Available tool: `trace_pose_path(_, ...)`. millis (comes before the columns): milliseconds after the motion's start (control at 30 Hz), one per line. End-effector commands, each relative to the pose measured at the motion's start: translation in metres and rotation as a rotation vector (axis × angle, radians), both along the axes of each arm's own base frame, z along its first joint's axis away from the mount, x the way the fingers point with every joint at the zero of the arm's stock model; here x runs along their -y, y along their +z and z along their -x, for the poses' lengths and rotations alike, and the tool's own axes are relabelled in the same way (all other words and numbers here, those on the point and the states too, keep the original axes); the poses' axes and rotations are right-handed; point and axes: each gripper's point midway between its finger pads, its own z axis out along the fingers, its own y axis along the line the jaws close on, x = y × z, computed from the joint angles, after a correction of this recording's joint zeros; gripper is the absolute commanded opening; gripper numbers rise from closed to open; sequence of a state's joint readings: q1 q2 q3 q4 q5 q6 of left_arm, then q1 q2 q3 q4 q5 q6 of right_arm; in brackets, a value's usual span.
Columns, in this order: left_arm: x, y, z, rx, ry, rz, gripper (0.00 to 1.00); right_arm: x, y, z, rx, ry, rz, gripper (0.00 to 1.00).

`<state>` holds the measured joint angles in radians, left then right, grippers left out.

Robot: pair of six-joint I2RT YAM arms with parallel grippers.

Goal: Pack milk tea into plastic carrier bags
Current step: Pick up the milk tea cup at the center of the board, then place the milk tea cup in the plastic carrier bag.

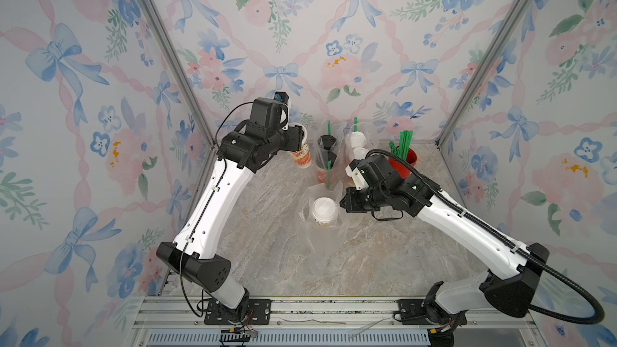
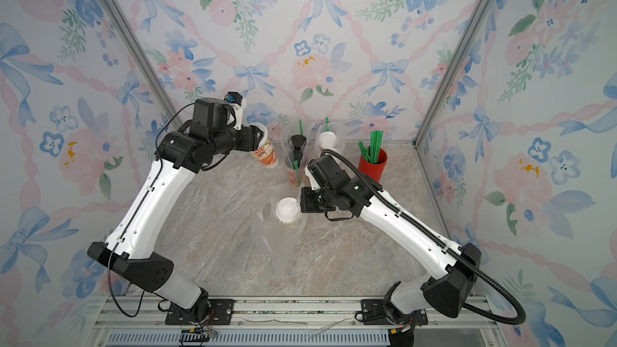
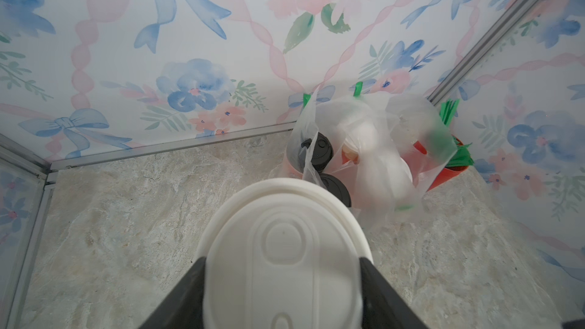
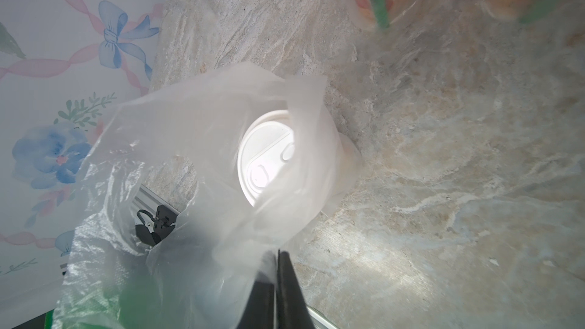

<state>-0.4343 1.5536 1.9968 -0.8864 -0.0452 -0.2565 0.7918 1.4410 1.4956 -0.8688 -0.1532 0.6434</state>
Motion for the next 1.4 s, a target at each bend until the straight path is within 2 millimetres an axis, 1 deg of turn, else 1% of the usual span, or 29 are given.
trace_pose_path(0, 0.005, 0.028, 0.030, 0.024, -0.051, 0.079, 0.44, -0.002, -0.009, -0.005, 0.009, 0.028, 0.015, 0.08)
trace_pose_path(167, 0.011, 0.054, 0.068, 0.059, -0.116, 0.148, 0.42, -0.007, -0.010, -0.007, 0.011, 0.038, 0.012, 0.07)
trace_pose_path(233, 0.012, 0.060, 0.080, 0.065, -0.131, 0.167, 0.41, -0.008, -0.011, -0.008, 0.010, 0.039, 0.008, 0.07)
trace_pose_path(367, 0.015, 0.066, 0.103, 0.061, -0.173, 0.201, 0.40, -0.009, -0.011, -0.008, 0.009, 0.045, 0.006, 0.07)
trace_pose_path(500, 0.016, 0.065, 0.120, 0.046, -0.203, 0.225, 0.38, -0.008, -0.010, -0.007, 0.012, 0.048, 0.007, 0.06)
trace_pose_path(633, 0.017, 0.051, 0.133, 0.001, -0.223, 0.218, 0.37, -0.008, -0.010, -0.007, 0.013, 0.048, 0.007, 0.06)
trace_pose_path(800, 0.024, 0.028, 0.143, -0.062, -0.240, 0.204, 0.35, -0.009, -0.007, -0.007, 0.015, 0.049, 0.001, 0.06)
trace_pose_path(967, 0.041, 0.002, 0.150, -0.126, -0.264, 0.163, 0.34, -0.010, -0.002, -0.006, 0.022, 0.054, -0.002, 0.06)
trace_pose_path(1067, 0.046, -0.011, 0.153, -0.156, -0.256, 0.115, 0.33, -0.010, -0.001, -0.006, 0.025, 0.052, -0.003, 0.06)
trace_pose_path(1200, 0.045, -0.020, 0.159, -0.175, -0.241, 0.071, 0.32, -0.009, 0.000, -0.006, 0.026, 0.052, -0.003, 0.06)
trace_pose_path(1367, 0.038, -0.029, 0.164, -0.191, -0.210, 0.034, 0.32, -0.010, 0.000, -0.005, 0.023, 0.055, -0.003, 0.06)
